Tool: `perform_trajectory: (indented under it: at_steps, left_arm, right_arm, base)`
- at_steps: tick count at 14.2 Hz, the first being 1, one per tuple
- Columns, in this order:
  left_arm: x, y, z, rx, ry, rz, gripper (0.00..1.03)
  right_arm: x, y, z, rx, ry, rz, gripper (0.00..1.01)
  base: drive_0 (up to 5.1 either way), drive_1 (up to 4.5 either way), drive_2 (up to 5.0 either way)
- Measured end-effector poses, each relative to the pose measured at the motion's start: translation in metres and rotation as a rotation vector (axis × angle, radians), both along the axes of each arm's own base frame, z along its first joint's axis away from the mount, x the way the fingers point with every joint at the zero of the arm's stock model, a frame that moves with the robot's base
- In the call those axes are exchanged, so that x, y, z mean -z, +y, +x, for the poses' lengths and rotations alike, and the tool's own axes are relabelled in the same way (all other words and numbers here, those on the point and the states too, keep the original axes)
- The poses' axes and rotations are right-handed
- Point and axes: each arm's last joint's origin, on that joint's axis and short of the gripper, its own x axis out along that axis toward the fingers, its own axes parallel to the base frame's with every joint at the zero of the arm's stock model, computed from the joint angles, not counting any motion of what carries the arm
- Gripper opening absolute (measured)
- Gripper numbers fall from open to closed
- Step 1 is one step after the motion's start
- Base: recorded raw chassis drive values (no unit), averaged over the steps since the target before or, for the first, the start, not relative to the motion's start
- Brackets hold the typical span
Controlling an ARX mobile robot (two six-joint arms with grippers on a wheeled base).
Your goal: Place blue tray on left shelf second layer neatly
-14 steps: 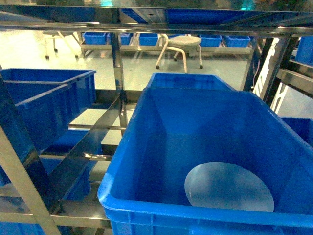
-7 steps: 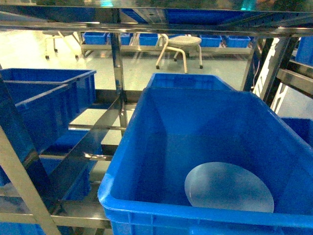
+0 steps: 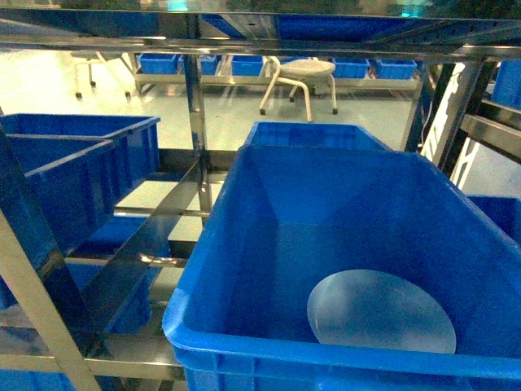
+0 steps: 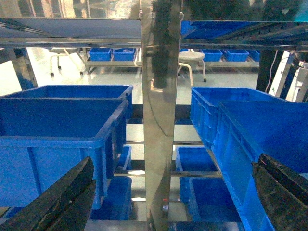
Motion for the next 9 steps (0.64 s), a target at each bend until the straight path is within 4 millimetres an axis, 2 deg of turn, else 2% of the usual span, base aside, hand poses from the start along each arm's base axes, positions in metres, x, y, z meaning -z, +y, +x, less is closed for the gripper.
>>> perform_trajectory:
  at_steps: [9]
  left_arm:
    - [0.0, 0.0, 0.0, 0.0, 0.0, 0.0, 0.98]
  right_arm:
    - [0.0, 0.0, 0.0, 0.0, 0.0, 0.0, 0.98]
  base:
    - [0.0, 0.0, 0.0]
